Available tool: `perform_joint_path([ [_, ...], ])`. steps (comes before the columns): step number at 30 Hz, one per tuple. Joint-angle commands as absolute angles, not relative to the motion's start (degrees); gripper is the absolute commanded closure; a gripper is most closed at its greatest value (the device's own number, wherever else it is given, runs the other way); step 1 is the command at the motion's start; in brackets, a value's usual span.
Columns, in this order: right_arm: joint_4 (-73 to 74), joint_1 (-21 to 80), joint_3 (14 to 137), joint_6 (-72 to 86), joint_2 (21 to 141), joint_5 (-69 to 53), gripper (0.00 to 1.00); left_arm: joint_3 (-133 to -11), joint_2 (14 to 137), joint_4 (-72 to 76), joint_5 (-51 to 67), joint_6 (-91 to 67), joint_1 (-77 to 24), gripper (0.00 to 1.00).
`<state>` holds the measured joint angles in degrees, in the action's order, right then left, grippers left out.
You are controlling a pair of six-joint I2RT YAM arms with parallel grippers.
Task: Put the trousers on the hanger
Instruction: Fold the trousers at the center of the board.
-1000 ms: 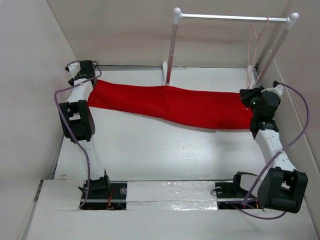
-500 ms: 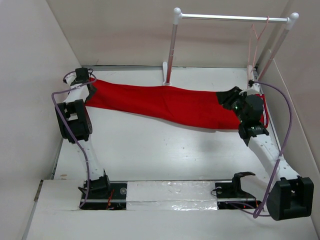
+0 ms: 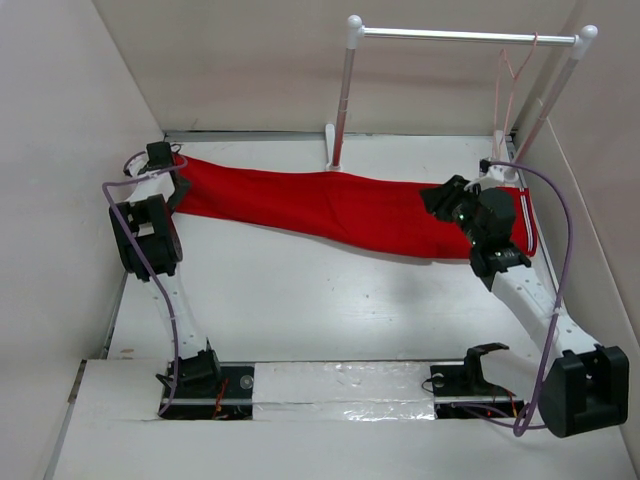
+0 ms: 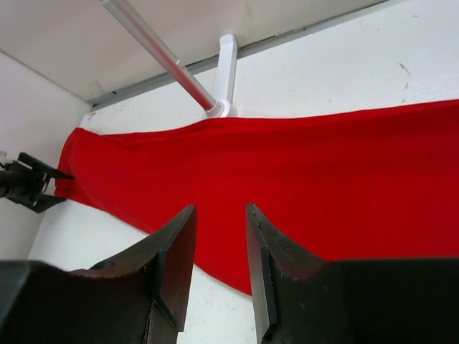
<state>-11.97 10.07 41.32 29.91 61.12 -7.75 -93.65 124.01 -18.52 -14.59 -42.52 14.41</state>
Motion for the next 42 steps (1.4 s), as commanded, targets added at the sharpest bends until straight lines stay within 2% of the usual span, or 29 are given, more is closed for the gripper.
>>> perform_joint_path([
  [1,-12.04,10.81,43.68,28.74,59.42,-6.68,0.60,-95.28,126.12,-20.13,-12.05,-43.77,14.94,0.48],
  [2,-11.95,10.81,43.42,28.83,58.81,-6.42,0.60,-94.84,126.04,-19.52,-11.61,-43.77,14.94,0.52],
  [3,-11.78,10.81,43.24,28.92,58.36,-6.07,0.60,-94.40,126.04,-18.21,-11.34,-43.77,14.94,0.59],
  [4,-11.60,10.81,42.98,29.09,57.92,-5.11,0.61,-93.79,126.04,-17.76,-10.90,-43.60,14.94,0.70],
  [7,-10.20,10.20,42.45,29.09,55.99,-3.96,0.61,-93.25,126.13,-16.79,-11.16,-42.54,14.94,0.91],
  [10,-8.97,9.58,41.40,29.35,54.06,-1.51,0.61,-92.99,125.95,-16.17,-11.42,-41.22,14.94,1.00],
  [15,-8.70,6.08,37.28,33.30,54.14,3.94,0.60,-90.18,122.97,-13.98,-12.48,-39.29,14.94,1.00],
  [17,-10.19,4.23,32.71,38.02,55.80,9.99,0.39,-88.25,119.98,-12.22,-12.66,-38.68,14.94,1.00],
  [19,-13.88,-2.78,29.11,42.60,59.56,12.22,0.17,-86.06,116.65,-10.30,-12.48,-38.32,14.94,1.00],
  [21,-14.68,-8.76,29.00,45.17,62.48,8.89,0.15,-84.91,114.62,-9.41,-12.65,-37.62,14.94,1.00],
  [23,-13.80,-14.75,29.00,46.05,65.02,5.20,0.15,-83.85,112.24,-9.32,-13.45,-37.36,14.94,1.00],
  [32,-13.89,-22.58,21.80,49.13,59.68,8.26,0.21,-80.60,107.41,-7.82,-12.66,-37.18,14.94,1.00],
  [36,-14.41,-27.67,21.88,50.19,65.46,3.27,0.26,-79.10,106.17,-7.91,-13.97,-37.09,14.94,1.00],
  [40,-15.11,-28.21,23.90,52.03,70.13,1.58,0.29,-76.12,104.42,-8.52,-18.96,-36.91,13.89,1.00],
  [41,-14.86,-28.21,25.39,52.55,71.44,1.67,0.31,-75.85,104.24,-9.05,-19.94,-37.18,13.89,1.00],
  [42,-14.24,-28.21,26.18,52.65,72.24,2.19,0.42,-75.41,103.80,-9.92,-21.26,-37.35,13.89,1.00],
])
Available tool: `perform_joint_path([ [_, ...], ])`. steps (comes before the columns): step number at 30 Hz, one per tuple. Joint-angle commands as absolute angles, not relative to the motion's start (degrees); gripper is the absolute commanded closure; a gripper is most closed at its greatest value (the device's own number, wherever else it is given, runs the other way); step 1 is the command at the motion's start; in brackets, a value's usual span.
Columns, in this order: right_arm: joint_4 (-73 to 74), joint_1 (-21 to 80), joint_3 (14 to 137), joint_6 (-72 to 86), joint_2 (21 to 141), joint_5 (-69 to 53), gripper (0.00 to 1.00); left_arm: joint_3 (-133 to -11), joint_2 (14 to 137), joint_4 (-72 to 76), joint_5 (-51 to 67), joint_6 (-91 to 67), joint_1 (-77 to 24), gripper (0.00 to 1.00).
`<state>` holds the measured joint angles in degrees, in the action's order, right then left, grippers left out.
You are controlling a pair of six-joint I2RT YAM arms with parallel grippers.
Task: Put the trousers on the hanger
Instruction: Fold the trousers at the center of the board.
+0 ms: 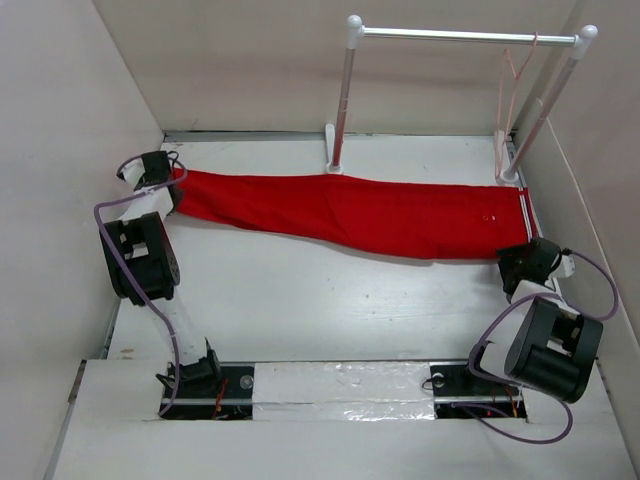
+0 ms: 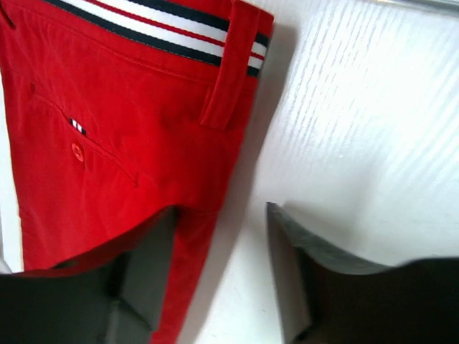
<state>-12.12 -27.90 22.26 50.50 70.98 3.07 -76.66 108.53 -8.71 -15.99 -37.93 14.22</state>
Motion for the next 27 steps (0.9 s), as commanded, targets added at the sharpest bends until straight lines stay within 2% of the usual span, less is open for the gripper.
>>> perform_joint_path([
  [1,-14.15,-28.21,26.97,52.82,73.12,2.20,0.46,-75.24,103.62,-10.28,-21.53,-37.44,13.89,1.00],
  [3,-13.97,-29.18,29.09,53.17,76.10,1.24,0.58,-74.88,103.01,-11.07,-23.02,-37.35,13.36,1.00],
  [4,-14.06,-29.96,29.61,53.00,76.98,1.14,0.69,-73.93,102.05,-11.42,-25.12,-37.18,13.36,1.00],
  [5,-13.45,-31.28,30.40,52.56,78.04,0.53,0.86,-73.22,101.35,-11.34,-26.27,-36.74,12.84,1.00],
  [6,-13.10,-32.07,30.67,52.12,78.05,-0.60,0.91,-72.60,100.73,-11.34,-27.58,-36.74,12.83,1.00],
  [8,-12.31,-32.78,30.24,51.07,76.65,-1.15,0.94,-70.93,99.15,-11.77,-31.71,-36.39,12.83,1.00],
  [13,-8.01,-33.66,25.85,48.87,62.09,3.25,0.97,-68.21,97.65,-16.59,-43.47,-37.61,12.83,1.00],
  [19,-0.18,-39.97,24.17,45.88,51.78,0.44,0.98,-62.32,92.82,-20.99,-44.65,-41.83,12.30,1.00],
  [21,2.01,-41.13,23.29,43.96,49.23,-1.93,0.91,-62.05,92.37,-21.97,-45.00,-42.62,12.83,1.00],
  [22,0.80,-41.13,22.59,43.34,48.78,-2.02,0.81,-62.14,92.29,-23.28,-44.91,-42.63,12.83,1.00],
  [23,0.70,-41.83,21.98,42.72,48.61,-2.46,0.50,-63.01,92.46,-24.25,-44.74,-43.32,12.83,0.98],
  [25,1.58,-41.84,22.15,41.93,50.09,-2.11,0.23,-64.07,91.68,-25.31,-42.65,-44.03,12.83,0.72],
  [26,1.41,-41.84,22.24,41.92,50.97,-1.94,0.07,-64.42,90.71,-24.53,-41.23,-43.51,12.31,0.69],
  [27,1.93,-41.84,22.58,41.66,52.63,-1.93,0.05,-64.34,89.49,-23.65,-40.00,-42.98,12.30,0.69],
])
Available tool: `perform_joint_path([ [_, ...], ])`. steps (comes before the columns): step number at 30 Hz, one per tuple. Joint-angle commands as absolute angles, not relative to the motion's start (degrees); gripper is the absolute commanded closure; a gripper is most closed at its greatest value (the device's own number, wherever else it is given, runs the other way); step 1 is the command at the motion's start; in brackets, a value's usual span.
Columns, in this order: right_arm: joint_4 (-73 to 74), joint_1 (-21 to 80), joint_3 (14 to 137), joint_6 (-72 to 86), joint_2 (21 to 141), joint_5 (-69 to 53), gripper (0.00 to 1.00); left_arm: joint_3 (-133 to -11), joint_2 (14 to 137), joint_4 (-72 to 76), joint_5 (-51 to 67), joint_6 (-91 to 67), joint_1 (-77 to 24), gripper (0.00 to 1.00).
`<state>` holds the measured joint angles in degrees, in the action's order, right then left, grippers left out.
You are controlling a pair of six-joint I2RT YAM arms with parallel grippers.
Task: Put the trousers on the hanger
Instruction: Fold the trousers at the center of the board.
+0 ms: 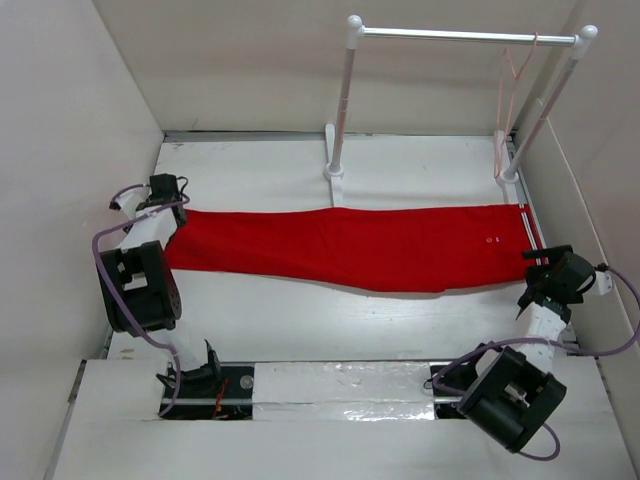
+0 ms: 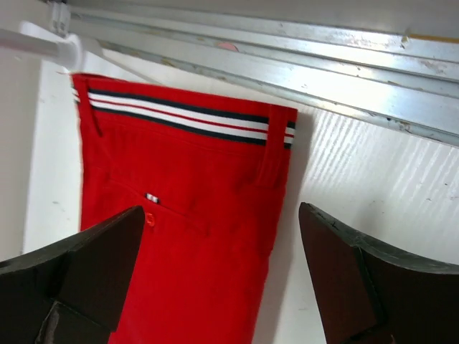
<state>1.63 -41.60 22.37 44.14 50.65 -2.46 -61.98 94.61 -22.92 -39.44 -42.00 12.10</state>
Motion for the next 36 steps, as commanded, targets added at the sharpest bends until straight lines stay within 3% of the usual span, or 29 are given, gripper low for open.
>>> perform_joint_path([
  [1,2.11,-41.84,22.67,41.40,53.43,-1.85,0.04,-64.25,86.34,-21.03,-36.68,-41.67,11.52,0.68],
  [6,-1.47,-42.36,21.01,42.80,57.39,-0.62,0.04,-61.61,78.41,-11.26,-27.34,-38.76,3.03,0.71],
  [11,-2.90,-44.03,23.45,43.95,63.35,-3.86,0.07,-63.98,77.87,-8.79,-26.36,-40.78,-11.49,0.99],
  [19,-8.26,-44.56,25.84,48.95,72.50,-9.93,0.18,-58.98,80.85,-0.36,-26.98,-44.65,-28.81,1.00],
  [22,-9.57,-44.56,26.54,49.57,74.70,-10.63,0.41,-56.52,82.61,2.80,-28.47,-44.74,-34.88,1.00],
  [23,-10.02,-44.56,26.46,49.66,74.88,-10.90,0.60,-55.64,83.40,3.33,-29.78,-44.82,-36.55,1.00],
  [24,-11.59,-44.56,25.85,49.31,74.53,-11.16,0.87,-54.94,84.80,4.21,-30.32,-44.82,-39.43,1.00],
  [25,-11.78,-44.56,25.75,48.87,73.92,-11.25,0.87,-54.93,85.60,4.57,-30.32,-44.82,-40.77,1.00],
  [26,-11.78,-44.56,25.58,48.26,73.05,-11.25,1.00,-53.97,86.39,5.18,-30.76,-45.00,-42.09,1.00],
  [30,-9.59,-41.76,24.70,43.61,62.08,-10.55,1.00,-50.90,89.38,8.08,-33.04,-45.44,-48.24,1.00],
  [36,-2.30,-24.90,27.67,31.41,44.13,-8.96,1.00,-47.55,92.72,11.43,-34.80,-45.26,-51.06,1.00],
])
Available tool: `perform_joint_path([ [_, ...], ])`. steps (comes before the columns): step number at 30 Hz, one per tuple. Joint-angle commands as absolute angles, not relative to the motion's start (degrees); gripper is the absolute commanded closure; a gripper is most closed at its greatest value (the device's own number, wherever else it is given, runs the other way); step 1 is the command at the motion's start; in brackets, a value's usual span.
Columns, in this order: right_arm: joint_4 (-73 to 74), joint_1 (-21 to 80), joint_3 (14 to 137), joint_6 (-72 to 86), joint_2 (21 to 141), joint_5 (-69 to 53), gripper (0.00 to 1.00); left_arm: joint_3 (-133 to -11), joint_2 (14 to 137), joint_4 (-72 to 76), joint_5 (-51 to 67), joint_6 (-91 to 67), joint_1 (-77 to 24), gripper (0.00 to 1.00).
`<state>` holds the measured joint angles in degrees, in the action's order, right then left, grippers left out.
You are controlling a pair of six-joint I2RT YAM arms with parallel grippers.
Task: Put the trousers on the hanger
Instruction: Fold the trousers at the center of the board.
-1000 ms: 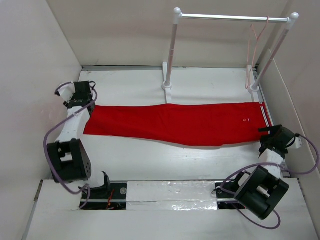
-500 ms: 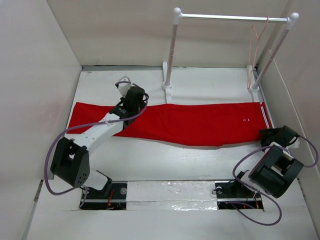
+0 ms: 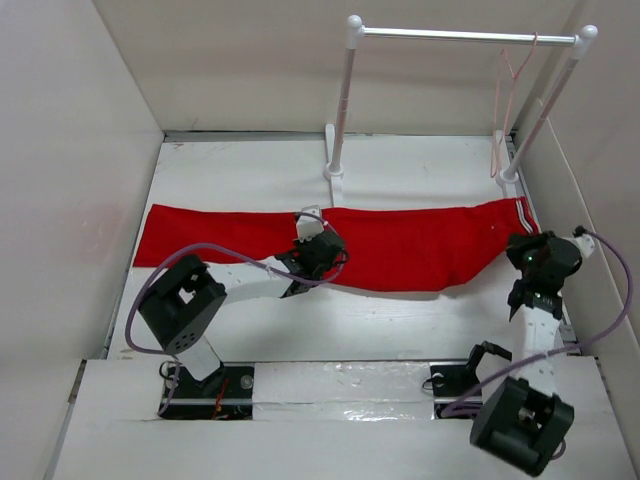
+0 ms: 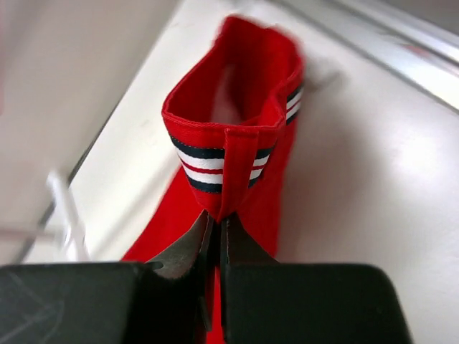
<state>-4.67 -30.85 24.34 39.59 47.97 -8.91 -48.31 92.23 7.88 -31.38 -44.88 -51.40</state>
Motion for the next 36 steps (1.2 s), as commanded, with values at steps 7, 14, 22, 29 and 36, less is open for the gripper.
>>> perform_joint_path([
  [7,4.30,-0.91,33.65,29.53,43.85,-11.25,1.00,-42.02,95.36,14.67,-32.78,-47.20,-52.38,1.00],
  [14,4.49,22.22,45.32,32.78,46.58,-1.06,1.00,-39.12,96.59,14.06,-35.25,-48.95,-54.32,1.00],
  [22,-2.19,21.19,60.19,35.59,51.50,-5.79,1.00,-39.20,100.54,15.73,-34.45,-50.18,-57.12,1.00],
  [29,-0.36,10.56,70.39,35.07,50.89,-10.89,1.00,-47.44,107.65,15.29,-32.79,-48.09,-61.61,1.00],
  [36,3.69,0.54,76.81,33.40,51.24,-18.70,1.00,-57.47,112.58,13.71,-31.82,-44.13,-65.74,1.00],
])
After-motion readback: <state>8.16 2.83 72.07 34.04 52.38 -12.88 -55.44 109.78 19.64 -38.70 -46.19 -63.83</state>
